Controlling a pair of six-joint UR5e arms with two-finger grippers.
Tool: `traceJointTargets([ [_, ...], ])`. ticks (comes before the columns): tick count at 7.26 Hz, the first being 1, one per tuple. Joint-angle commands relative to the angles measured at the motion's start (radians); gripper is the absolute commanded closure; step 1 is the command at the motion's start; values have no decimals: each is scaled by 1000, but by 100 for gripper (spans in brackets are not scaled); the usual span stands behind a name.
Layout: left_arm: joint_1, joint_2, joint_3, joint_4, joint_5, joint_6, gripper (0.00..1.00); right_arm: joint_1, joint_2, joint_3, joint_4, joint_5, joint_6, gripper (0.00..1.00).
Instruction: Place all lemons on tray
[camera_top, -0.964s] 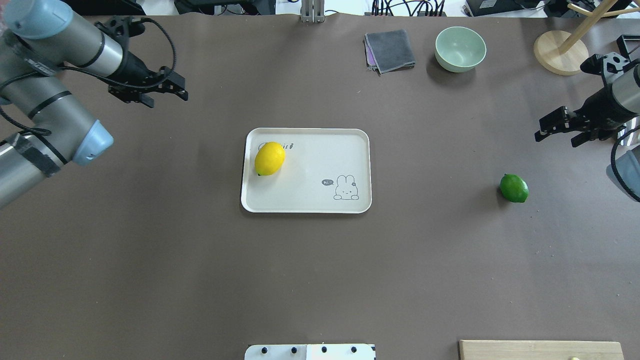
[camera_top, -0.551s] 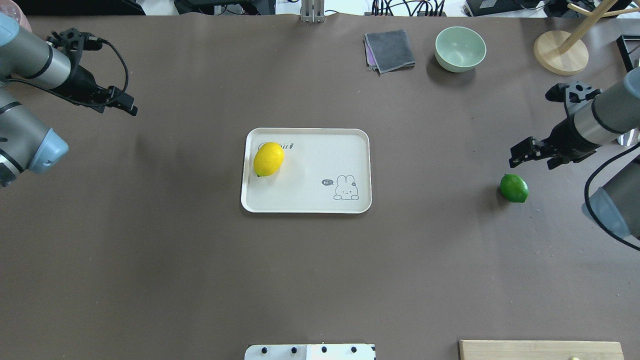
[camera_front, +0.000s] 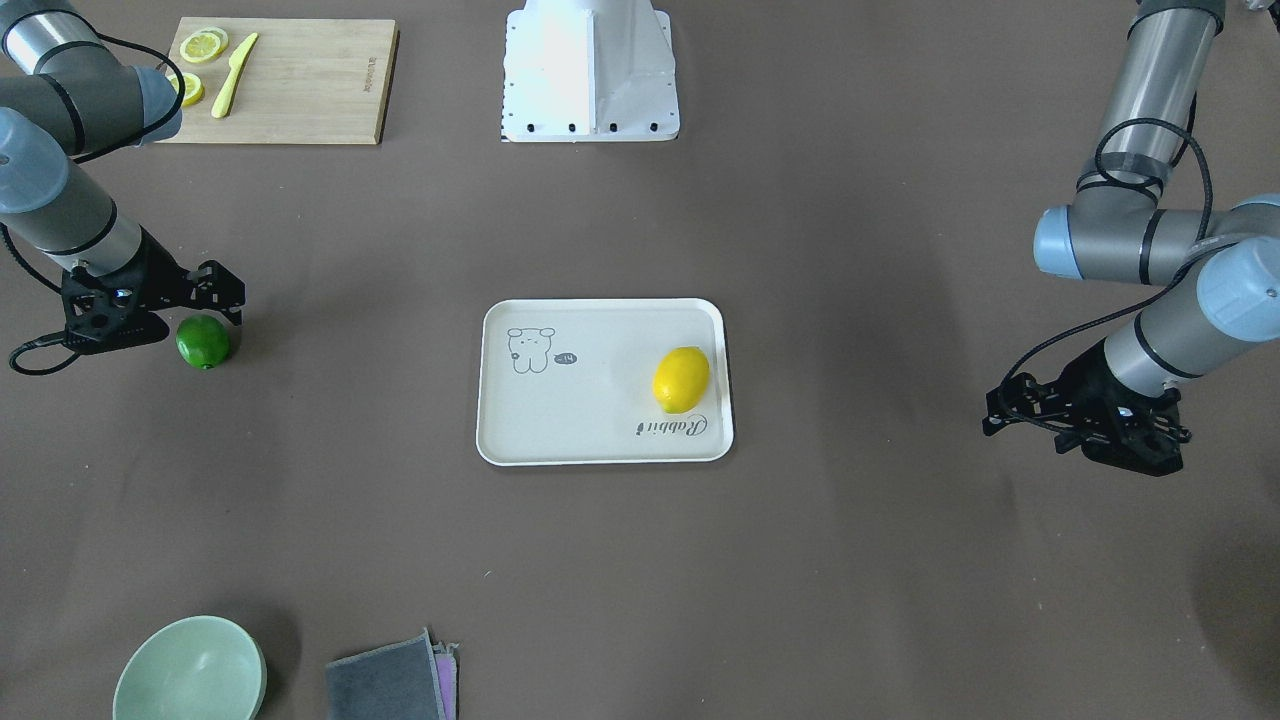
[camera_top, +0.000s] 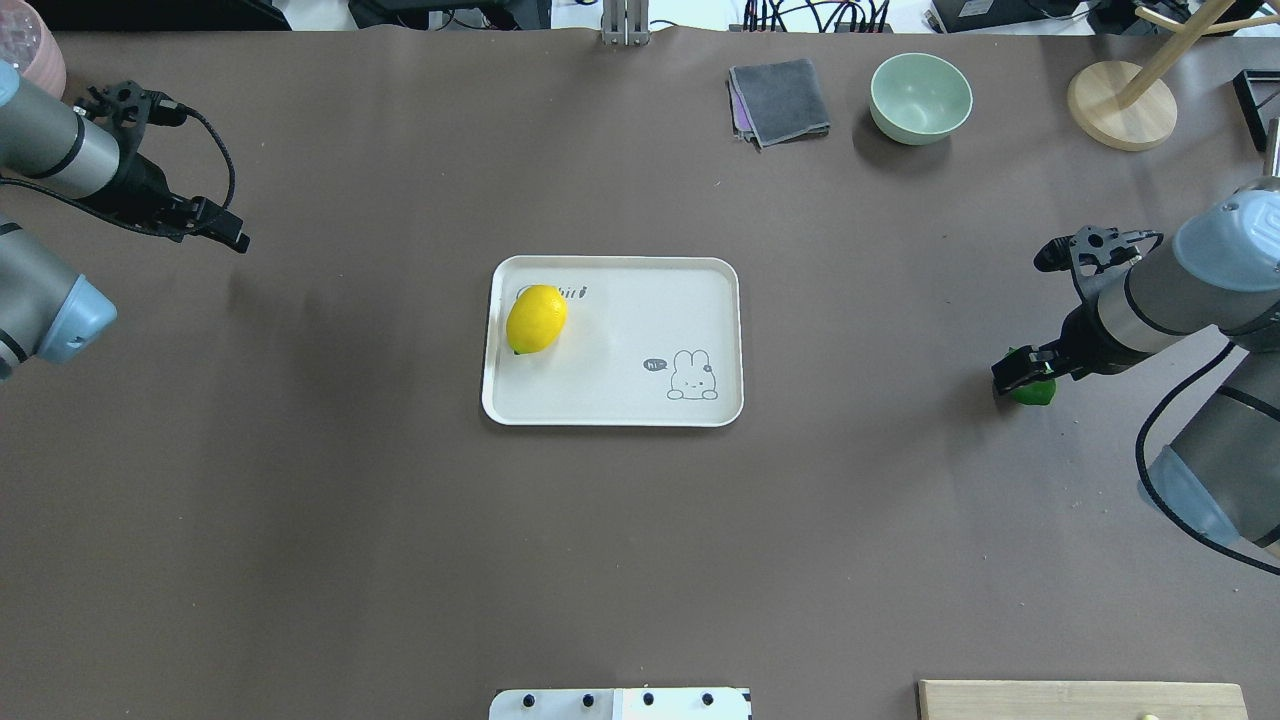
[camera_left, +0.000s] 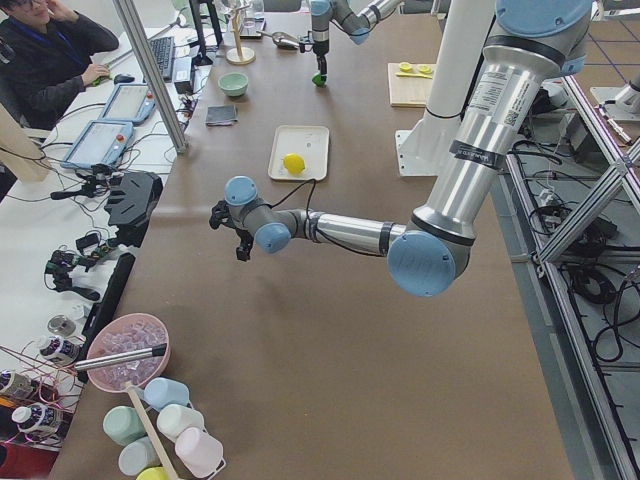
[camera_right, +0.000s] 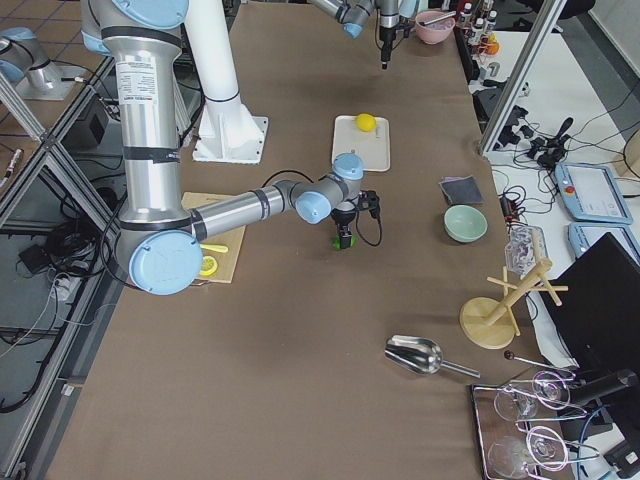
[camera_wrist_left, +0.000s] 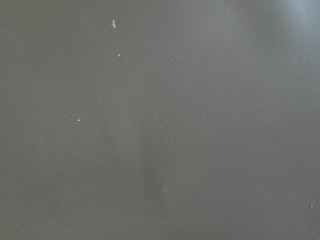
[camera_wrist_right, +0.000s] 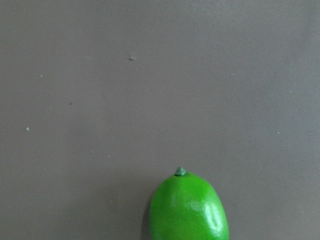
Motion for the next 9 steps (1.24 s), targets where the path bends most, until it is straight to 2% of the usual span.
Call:
traceJointTargets([
  [1, 1, 2, 4, -3, 0, 1, 2, -7, -3, -20, -1, -27, -105, 12],
  [2, 1, 2, 4, -4, 0, 0, 2, -8, 3, -27, -2, -32, -107, 54],
  [4, 1, 2, 2, -6, 0, 0, 2, -10, 9, -40, -2, -30, -101, 100],
  [5, 1, 2, 2, -6, 0, 0, 2, -10, 22, -37, -14, -20, -90, 100],
  [8, 1, 2, 2, -8, 0, 0, 2, -2, 245, 12, -361, 6, -41, 100],
  [9, 1, 2, 2, -8, 0, 0, 2, -34, 303, 3, -368, 6, 62, 100],
])
